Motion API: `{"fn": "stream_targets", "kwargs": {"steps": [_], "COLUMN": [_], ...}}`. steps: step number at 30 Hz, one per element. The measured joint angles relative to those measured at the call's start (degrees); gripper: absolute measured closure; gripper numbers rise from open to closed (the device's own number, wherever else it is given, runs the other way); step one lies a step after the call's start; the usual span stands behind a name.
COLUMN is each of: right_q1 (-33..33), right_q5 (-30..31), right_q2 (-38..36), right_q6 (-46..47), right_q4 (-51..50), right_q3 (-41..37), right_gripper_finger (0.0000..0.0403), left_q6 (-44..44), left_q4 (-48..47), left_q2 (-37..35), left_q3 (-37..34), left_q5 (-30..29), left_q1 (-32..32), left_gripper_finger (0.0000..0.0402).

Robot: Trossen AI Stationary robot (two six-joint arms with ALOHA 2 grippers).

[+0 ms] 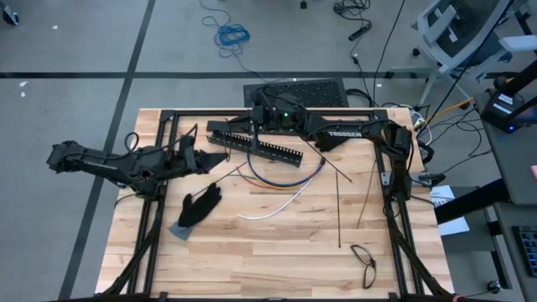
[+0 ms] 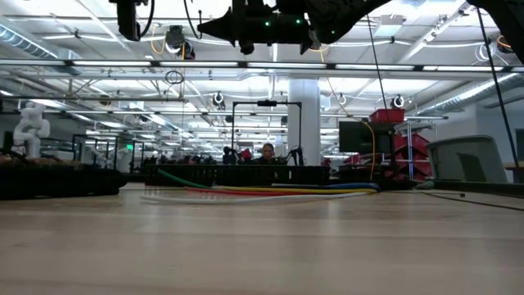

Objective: Ziptie cables
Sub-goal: Prepare the zip tie

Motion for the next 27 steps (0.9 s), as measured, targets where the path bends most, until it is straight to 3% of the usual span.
{"fn": "stream_targets", "kwargs": {"steps": [10,15,27], "right_q1": [0.37,0.26,0.17], "right_q5": [-0.15,-0.23,-0.19], "right_q2": [0.02,0.04,0.04], "right_q6": [-4.02,-3.53,1.76], "right_q4": [-8.12,-8.02,-6.05], "right_q3": [2.78,2.78,2.76], "right_gripper_finger": [0.0403,0.0403,0.0403], "left_q6": [-3.28,-1.64,-7.95], "left_q4": [2.62,4.30,4.37], "left_q2": [0.07,0.07,0.07], "left_q3": [0.00,0.00,0.00], "left_q5": [0.12,1.48,4.63], "left_q1": [2.23,2.23,2.42], "left_gripper_finger": [0.0401,0.0401,0.0401]}}
